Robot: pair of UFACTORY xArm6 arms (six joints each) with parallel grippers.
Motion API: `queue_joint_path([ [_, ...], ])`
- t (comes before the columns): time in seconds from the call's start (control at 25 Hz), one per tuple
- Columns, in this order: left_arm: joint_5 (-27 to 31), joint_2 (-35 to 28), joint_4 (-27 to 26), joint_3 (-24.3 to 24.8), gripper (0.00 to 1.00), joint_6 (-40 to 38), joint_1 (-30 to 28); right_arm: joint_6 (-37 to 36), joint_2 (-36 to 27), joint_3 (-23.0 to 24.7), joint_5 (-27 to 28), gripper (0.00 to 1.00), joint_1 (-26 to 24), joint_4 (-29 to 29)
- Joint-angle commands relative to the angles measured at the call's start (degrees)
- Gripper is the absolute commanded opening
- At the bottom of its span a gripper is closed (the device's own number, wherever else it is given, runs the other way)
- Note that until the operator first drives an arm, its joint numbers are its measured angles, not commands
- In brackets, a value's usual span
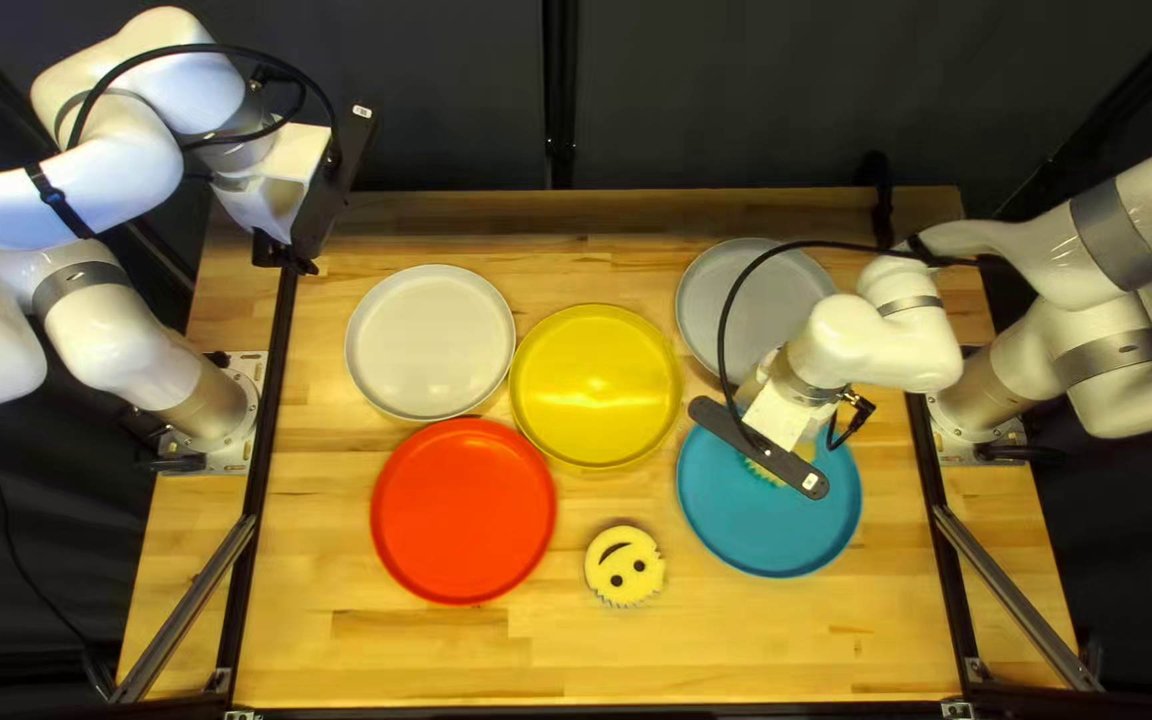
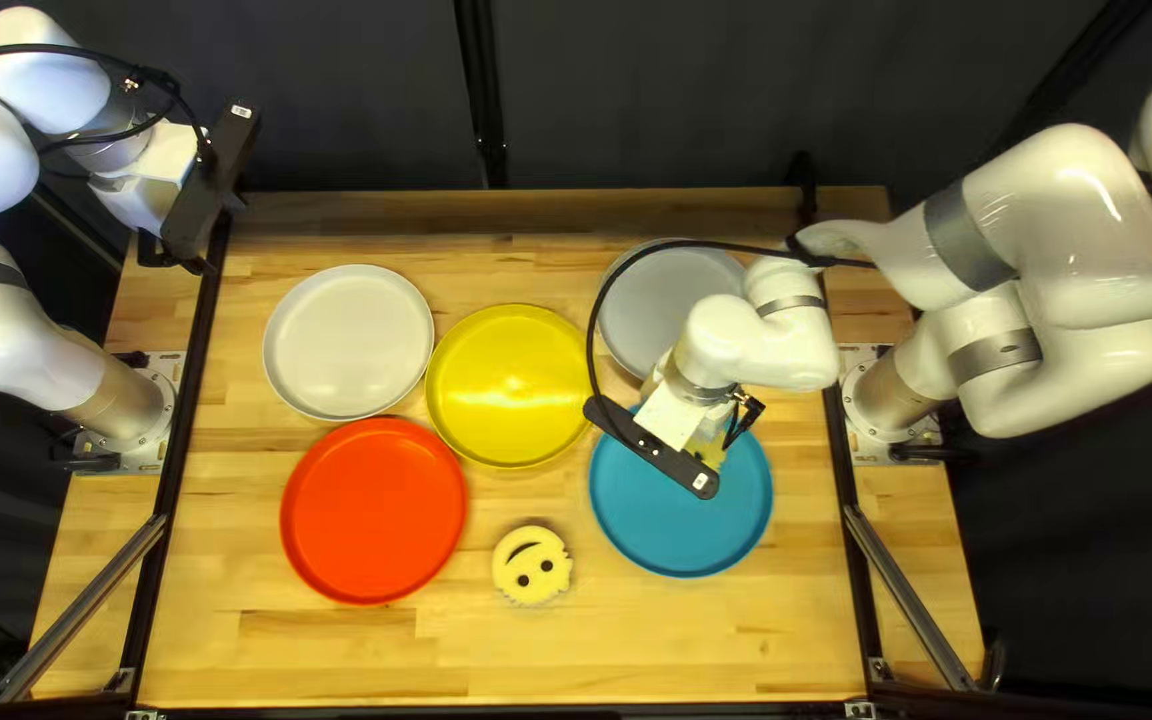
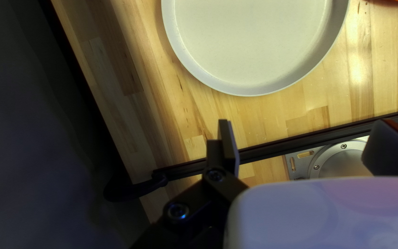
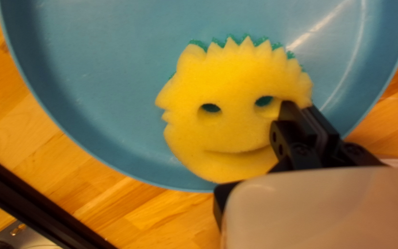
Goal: Pick up sponge and scrub the plate
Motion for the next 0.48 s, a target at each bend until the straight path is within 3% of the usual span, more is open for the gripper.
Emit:
queue_joint_path([
  [0.04,0.0,0.0,0.0,0.0,1.0,0.0,0.0,4.4,4.0,-4.8,2.1,0.0,1.2,0.9],
  [0.16,0.0,0.0,0.0,0.0,1.0,0.0,0.0,8.2,6.3,-7.5,3.2,0.0,1.5,2.2],
  [0.48,0.0,0.0,0.0,0.0,1.0,0.0,0.0,21.5,9.1,-8.9,2.3,0.0,4.6,3.5],
])
